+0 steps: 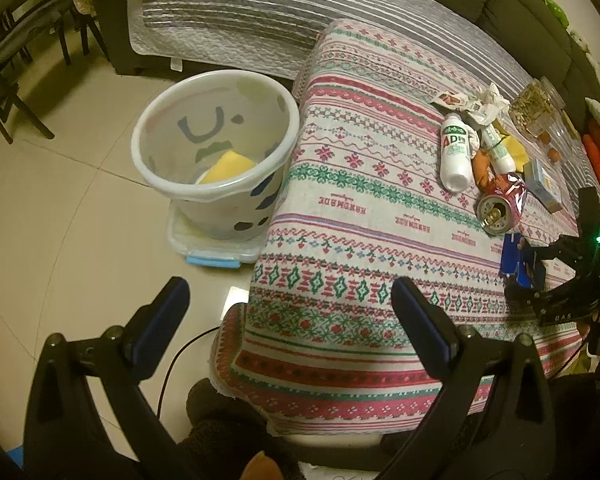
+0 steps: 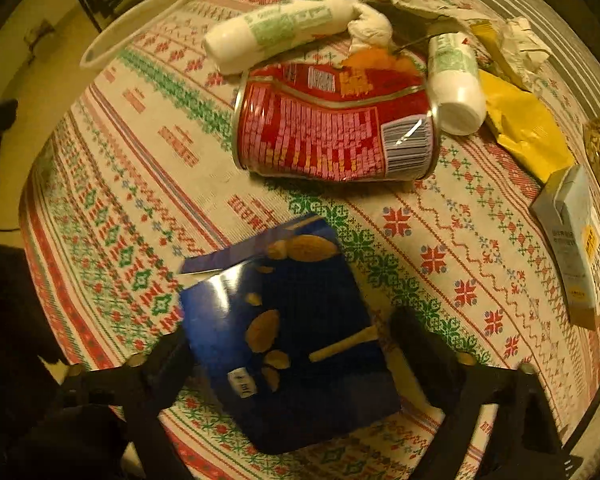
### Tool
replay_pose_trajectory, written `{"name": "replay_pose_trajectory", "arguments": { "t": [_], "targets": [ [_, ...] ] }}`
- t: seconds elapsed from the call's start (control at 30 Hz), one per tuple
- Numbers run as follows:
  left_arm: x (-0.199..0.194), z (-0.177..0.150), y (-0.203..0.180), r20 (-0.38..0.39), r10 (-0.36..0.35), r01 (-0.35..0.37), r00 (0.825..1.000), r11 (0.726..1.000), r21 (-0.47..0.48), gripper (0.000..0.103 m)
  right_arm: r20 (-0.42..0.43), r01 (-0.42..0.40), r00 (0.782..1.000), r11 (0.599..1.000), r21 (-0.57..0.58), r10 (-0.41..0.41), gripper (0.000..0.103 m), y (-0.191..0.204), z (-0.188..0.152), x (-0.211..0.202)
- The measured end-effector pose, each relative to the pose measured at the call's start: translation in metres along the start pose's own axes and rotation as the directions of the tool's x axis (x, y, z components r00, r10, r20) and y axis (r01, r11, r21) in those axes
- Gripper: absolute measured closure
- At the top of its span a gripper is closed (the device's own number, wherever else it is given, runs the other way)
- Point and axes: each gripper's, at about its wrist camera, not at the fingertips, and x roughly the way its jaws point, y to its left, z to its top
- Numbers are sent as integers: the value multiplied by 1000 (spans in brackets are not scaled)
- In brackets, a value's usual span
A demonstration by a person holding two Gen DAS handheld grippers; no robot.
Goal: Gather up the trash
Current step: 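Grasp the blue snack box with the right gripper and lift it, then grasp the crumpled foil ball with the left gripper and lift it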
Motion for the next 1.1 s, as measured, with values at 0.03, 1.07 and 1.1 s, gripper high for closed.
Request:
{"name": "replay_pose_trajectory", "arguments": {
  "t": [0.03, 1.07, 1.1],
  "targets": [
    [0, 0, -1, 1, -1, 1, 1000, 1000, 2, 3, 3, -12, 1000, 1000, 11, 12, 21, -2, -1, -1],
    [39, 104, -181, 59, -71, 57, 996, 974, 218, 3, 321, -138, 944, 795, 591, -76, 24, -152, -44, -102],
    [43, 109, -189, 66, -74, 57, 995, 973, 225, 3, 326, -139, 941, 783, 606, -85, 24, -158, -45, -104]
  ]
}}
